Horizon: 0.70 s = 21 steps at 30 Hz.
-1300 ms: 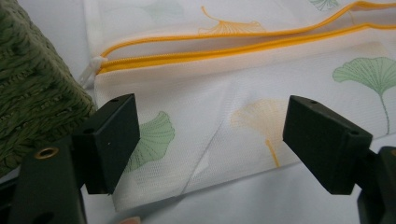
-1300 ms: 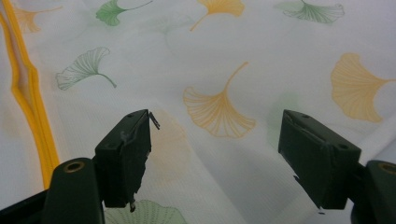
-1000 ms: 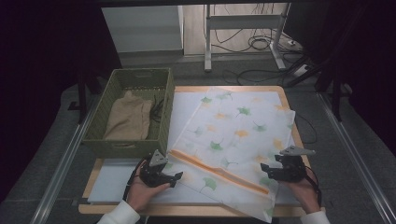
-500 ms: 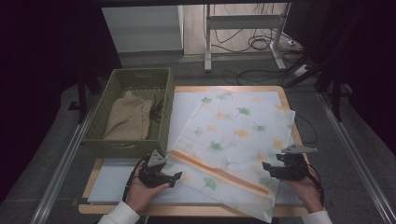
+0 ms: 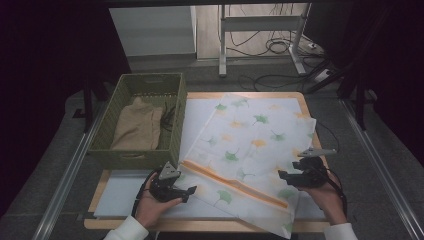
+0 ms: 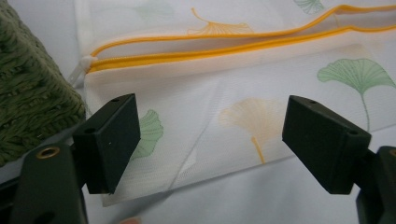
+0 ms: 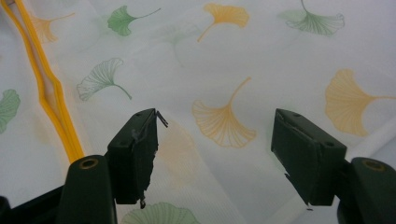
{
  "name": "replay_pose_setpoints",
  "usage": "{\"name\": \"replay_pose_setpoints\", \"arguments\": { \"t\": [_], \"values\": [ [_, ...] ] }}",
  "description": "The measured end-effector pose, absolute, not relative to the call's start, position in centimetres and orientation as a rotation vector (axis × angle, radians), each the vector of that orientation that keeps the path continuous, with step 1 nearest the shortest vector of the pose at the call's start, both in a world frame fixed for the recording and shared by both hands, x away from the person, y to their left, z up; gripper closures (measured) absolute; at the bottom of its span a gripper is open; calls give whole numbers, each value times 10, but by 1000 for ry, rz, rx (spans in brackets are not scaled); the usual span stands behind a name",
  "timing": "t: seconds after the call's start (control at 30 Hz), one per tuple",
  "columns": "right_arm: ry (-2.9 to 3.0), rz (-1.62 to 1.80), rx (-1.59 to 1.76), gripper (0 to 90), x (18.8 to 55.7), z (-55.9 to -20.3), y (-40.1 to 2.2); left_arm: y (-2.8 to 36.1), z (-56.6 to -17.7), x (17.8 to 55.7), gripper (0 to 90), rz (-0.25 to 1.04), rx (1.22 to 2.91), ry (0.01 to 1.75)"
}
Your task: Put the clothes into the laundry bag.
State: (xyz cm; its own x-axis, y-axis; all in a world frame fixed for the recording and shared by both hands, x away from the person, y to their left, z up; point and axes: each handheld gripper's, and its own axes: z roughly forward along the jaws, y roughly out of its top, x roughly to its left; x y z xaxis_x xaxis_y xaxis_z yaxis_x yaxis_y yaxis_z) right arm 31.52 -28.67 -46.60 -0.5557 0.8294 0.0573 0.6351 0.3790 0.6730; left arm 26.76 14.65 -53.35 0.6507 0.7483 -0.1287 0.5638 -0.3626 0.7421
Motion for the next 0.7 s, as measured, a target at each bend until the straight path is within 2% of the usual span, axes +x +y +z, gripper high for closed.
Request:
{"name": "replay_pose_setpoints", "arguments": {
  "t": [0.37, 0.7],
  "values": [
    [2405, 958, 1223, 343, 326, -447, -259, 147, -534, 270, 188, 286, 2072, 1019],
    [2498, 944, 1137, 370, 337, -446, -225, 147, -534, 270, 188, 288, 2075, 1018]
  ]
}}
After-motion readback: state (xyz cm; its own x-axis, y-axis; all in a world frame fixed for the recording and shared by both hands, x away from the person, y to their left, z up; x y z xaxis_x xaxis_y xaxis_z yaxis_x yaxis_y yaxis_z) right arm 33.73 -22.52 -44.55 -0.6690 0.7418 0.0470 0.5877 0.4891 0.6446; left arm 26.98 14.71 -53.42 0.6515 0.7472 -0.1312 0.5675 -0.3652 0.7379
